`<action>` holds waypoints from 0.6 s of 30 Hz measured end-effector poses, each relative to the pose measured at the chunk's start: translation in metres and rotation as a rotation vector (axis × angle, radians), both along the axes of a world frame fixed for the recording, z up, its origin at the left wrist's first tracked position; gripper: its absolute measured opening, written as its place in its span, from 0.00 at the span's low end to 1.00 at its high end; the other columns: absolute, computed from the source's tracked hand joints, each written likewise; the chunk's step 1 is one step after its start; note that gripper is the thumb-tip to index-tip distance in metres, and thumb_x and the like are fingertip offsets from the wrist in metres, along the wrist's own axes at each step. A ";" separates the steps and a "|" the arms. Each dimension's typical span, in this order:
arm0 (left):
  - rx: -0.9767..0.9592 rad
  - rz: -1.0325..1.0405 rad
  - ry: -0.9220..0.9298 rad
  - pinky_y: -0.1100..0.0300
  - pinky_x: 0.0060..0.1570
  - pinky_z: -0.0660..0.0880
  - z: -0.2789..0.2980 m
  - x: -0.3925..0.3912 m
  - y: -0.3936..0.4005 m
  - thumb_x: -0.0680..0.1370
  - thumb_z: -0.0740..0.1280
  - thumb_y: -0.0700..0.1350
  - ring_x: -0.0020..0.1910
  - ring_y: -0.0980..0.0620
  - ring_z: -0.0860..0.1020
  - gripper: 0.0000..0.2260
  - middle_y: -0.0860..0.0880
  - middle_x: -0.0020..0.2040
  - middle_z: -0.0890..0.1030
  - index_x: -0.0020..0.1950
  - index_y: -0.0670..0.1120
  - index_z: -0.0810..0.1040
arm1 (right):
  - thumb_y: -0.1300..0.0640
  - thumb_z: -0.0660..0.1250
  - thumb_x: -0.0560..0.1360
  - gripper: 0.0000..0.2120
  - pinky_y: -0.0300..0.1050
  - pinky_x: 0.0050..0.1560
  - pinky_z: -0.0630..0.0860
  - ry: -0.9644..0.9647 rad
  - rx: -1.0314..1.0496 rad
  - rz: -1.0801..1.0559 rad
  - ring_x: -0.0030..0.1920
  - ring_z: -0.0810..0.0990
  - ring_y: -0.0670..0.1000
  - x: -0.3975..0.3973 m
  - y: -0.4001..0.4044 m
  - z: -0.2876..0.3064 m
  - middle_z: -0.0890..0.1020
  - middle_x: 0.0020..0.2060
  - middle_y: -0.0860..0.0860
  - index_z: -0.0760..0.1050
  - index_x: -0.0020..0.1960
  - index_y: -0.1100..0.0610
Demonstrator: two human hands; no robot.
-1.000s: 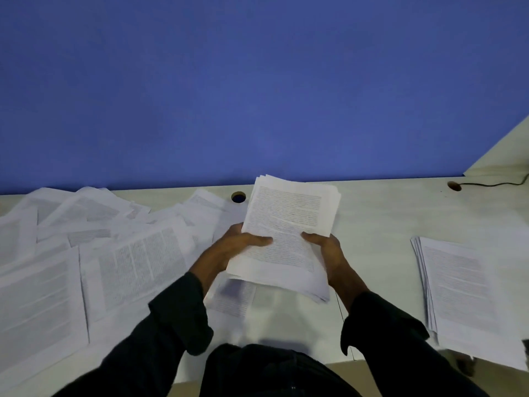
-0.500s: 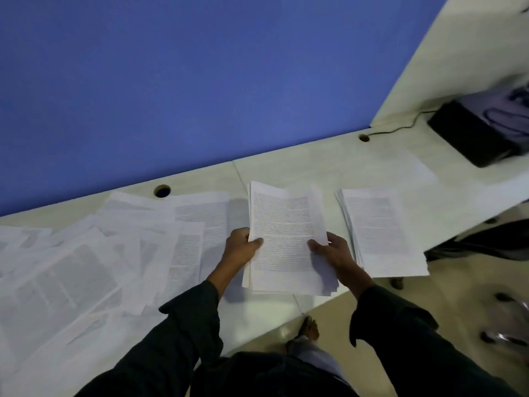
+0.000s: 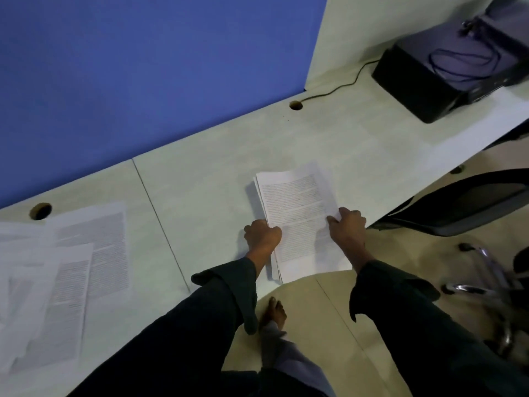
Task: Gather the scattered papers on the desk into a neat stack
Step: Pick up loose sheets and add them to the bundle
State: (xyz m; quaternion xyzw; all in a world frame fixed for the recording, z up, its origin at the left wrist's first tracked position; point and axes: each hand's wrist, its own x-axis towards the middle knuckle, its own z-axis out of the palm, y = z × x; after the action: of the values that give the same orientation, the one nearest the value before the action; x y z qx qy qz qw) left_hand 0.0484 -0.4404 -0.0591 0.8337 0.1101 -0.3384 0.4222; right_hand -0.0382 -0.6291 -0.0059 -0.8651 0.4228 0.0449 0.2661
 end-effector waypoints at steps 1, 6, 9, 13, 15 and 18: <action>0.037 0.007 0.001 0.48 0.56 0.80 -0.008 0.000 -0.011 0.67 0.70 0.54 0.56 0.43 0.78 0.13 0.44 0.53 0.81 0.46 0.49 0.82 | 0.50 0.65 0.82 0.19 0.58 0.62 0.73 0.073 -0.015 0.017 0.65 0.71 0.66 0.004 -0.009 -0.002 0.74 0.63 0.64 0.75 0.65 0.62; 0.144 0.146 0.000 0.48 0.63 0.75 0.022 -0.008 -0.054 0.71 0.76 0.46 0.65 0.39 0.73 0.35 0.38 0.68 0.71 0.73 0.40 0.64 | 0.50 0.69 0.80 0.28 0.58 0.71 0.65 0.238 0.071 0.057 0.71 0.64 0.67 0.010 -0.023 -0.014 0.65 0.70 0.64 0.64 0.73 0.63; 0.071 0.247 0.134 0.48 0.65 0.75 0.013 -0.002 -0.063 0.65 0.82 0.50 0.68 0.40 0.73 0.52 0.40 0.71 0.70 0.78 0.37 0.55 | 0.51 0.72 0.77 0.31 0.57 0.67 0.68 0.219 0.014 0.084 0.68 0.67 0.66 0.005 -0.023 -0.025 0.67 0.67 0.62 0.63 0.71 0.63; 0.001 0.256 0.170 0.48 0.52 0.82 0.000 0.009 -0.058 0.54 0.80 0.57 0.50 0.44 0.83 0.30 0.45 0.53 0.84 0.51 0.45 0.82 | 0.51 0.76 0.73 0.34 0.56 0.64 0.70 0.162 0.010 0.061 0.66 0.70 0.65 0.004 -0.027 -0.032 0.69 0.66 0.60 0.62 0.70 0.62; 0.053 0.233 0.185 0.48 0.53 0.81 0.002 0.011 -0.060 0.53 0.77 0.60 0.53 0.43 0.80 0.35 0.45 0.55 0.81 0.56 0.45 0.80 | 0.52 0.77 0.72 0.35 0.57 0.63 0.71 0.147 0.033 0.042 0.67 0.70 0.64 0.005 -0.027 -0.033 0.69 0.66 0.59 0.62 0.70 0.61; -0.050 0.268 0.179 0.47 0.55 0.81 0.018 0.012 -0.067 0.56 0.80 0.56 0.57 0.42 0.79 0.42 0.43 0.62 0.77 0.66 0.43 0.72 | 0.50 0.78 0.72 0.37 0.58 0.63 0.71 0.157 0.059 0.025 0.67 0.70 0.64 0.007 -0.030 -0.034 0.68 0.67 0.58 0.61 0.71 0.60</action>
State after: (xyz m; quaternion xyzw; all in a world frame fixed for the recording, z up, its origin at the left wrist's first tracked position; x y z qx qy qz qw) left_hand 0.0601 -0.5072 -0.0412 0.7674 0.2493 -0.3544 0.4726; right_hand -0.0312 -0.6593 -0.0395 -0.8559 0.4301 0.1282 0.2567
